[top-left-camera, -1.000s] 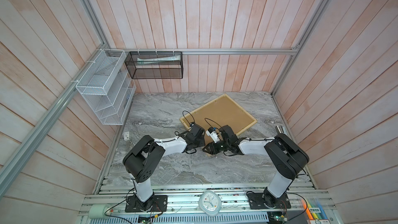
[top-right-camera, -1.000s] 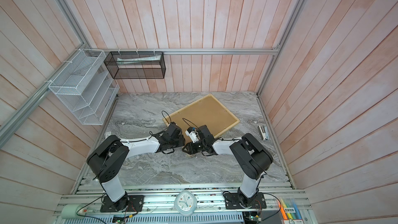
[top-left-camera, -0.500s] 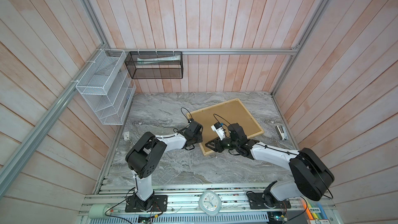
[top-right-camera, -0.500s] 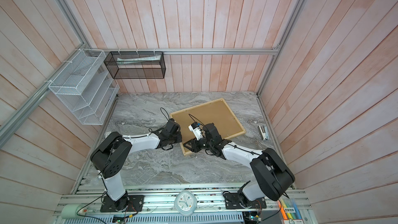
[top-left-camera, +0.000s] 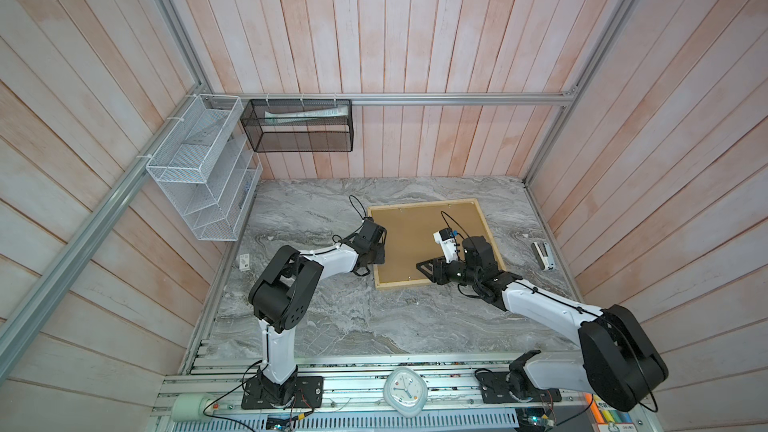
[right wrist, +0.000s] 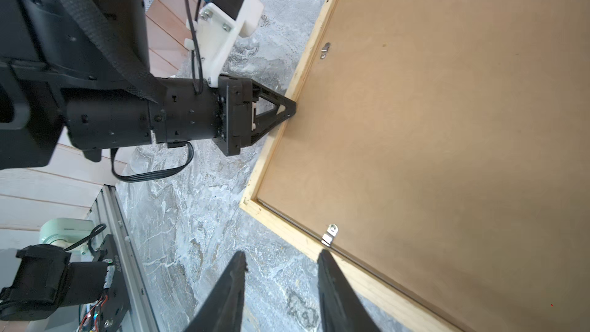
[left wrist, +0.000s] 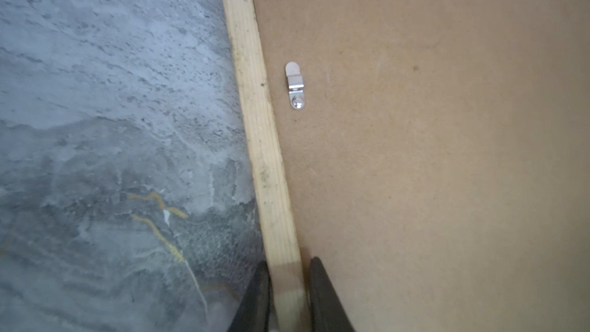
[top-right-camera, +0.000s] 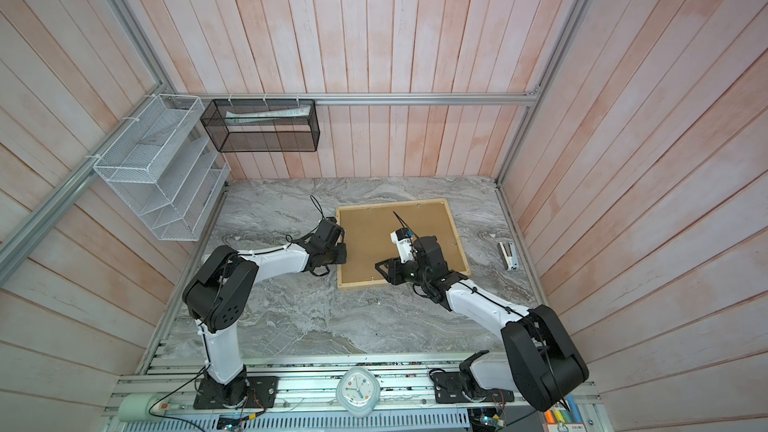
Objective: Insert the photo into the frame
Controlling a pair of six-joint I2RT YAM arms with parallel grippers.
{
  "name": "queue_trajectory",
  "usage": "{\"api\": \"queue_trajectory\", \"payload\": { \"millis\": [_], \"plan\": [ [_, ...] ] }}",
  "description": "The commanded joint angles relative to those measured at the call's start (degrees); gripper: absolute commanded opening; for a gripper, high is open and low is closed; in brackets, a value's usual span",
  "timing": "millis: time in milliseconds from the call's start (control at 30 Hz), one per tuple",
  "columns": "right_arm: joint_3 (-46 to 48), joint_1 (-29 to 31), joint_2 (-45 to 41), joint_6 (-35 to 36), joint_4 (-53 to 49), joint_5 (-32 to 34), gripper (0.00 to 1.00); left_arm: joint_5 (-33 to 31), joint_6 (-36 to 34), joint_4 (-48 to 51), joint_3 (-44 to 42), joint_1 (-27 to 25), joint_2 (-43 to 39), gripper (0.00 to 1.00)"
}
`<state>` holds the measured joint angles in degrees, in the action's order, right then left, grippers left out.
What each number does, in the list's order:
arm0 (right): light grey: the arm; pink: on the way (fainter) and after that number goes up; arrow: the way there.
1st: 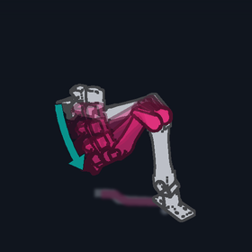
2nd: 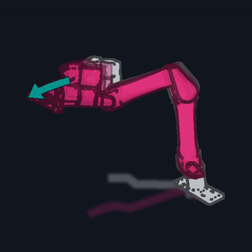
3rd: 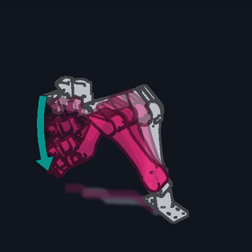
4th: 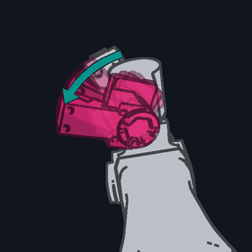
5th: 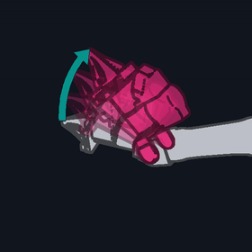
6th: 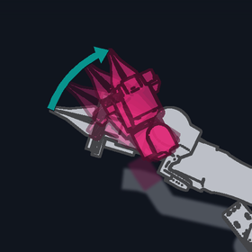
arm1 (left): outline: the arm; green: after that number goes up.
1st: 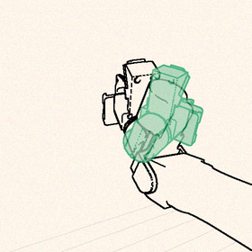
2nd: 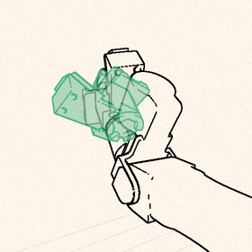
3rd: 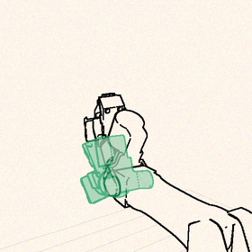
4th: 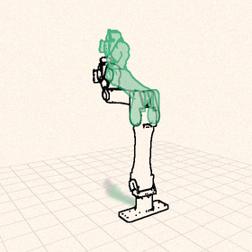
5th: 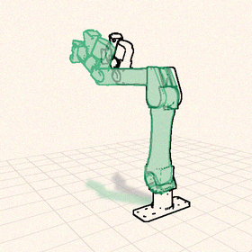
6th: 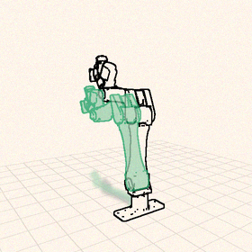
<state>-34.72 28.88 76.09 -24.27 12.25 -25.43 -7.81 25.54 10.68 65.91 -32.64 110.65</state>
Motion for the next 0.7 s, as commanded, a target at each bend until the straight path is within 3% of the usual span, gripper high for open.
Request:
{"api": "queue_trajectory", "payload": {
  "millis": [0,67,133,333,667],
  "plan": [
    [-2.57,-0.42,1.9,-1.66,-3.04,6.95,0.39,-6.45,-6.27,12.92,-0.11,0.39,2.93,0.12],
    [-4.7,-0.46,4.2,-4.06,-4.78,13.61,0.4,-7.52,-7.82,13.15,-0.21,0.39,2.11,0.12],
    [-8.58,-0.92,8.22,-4.1,-6.09,15.37,0.4,-6.41,-8.98,12.2,-0.75,0.39,0.94,0.12],
    [-20.27,-0.56,21.53,-4.93,-3.82,10.67,0.39,-2.66,-6.73,9.16,-2.93,0.39,-2.69,0.3],
    [-38.61,2.48,40.53,-9.01,-2.6,7.14,0.37,3.3,-3.26,6.67,-8.12,0.39,-7.15,0.3]
  ]
}}
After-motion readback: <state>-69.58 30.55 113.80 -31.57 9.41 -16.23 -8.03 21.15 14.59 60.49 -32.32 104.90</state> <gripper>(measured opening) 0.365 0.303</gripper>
